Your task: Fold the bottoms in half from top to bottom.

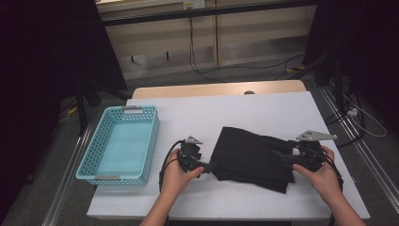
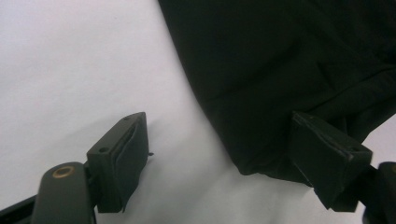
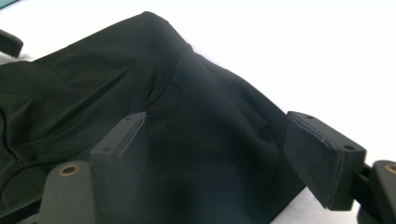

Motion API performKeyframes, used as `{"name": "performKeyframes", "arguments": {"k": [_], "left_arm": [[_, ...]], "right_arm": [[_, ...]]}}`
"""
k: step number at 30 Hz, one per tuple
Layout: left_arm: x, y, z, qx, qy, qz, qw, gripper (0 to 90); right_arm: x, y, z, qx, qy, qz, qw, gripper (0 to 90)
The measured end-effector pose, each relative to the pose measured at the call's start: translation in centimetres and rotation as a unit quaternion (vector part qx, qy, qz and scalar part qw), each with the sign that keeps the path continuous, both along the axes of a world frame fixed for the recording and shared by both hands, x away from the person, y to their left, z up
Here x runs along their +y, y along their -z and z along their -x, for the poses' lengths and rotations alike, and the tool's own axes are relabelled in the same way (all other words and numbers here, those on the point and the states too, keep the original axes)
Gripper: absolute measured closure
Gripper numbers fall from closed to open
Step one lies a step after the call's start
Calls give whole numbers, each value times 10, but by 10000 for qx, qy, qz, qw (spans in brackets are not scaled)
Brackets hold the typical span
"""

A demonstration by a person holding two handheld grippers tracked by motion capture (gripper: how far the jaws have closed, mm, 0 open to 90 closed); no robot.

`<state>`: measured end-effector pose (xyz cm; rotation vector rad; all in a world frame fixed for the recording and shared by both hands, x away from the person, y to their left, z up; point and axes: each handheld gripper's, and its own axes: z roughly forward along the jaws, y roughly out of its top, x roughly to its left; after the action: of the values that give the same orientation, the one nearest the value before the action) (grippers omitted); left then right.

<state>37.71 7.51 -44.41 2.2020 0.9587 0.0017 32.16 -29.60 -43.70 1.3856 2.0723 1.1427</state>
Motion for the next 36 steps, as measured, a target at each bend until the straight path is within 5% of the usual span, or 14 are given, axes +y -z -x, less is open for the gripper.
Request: {"name": "performKeyframes", "arguments": {"k": [10, 21, 30, 36], "left_arm": [[-5, 1, 6, -47, 144, -108, 9998, 341], [-11, -1, 14, 34, 164, -208, 9996, 638], [-7, -2, 12, 370, 53, -182, 9991, 801], [-3, -3, 7, 548, -12, -162, 9984, 818]], "right_arm": [[-2, 0, 1, -4, 32, 13, 10000, 218], [-2, 1, 0, 12, 47, 18, 10000, 218], [-4, 0, 2, -38, 65, -10, 10000, 218], [-5, -3, 3, -100, 83, -43, 9999, 215]]}}
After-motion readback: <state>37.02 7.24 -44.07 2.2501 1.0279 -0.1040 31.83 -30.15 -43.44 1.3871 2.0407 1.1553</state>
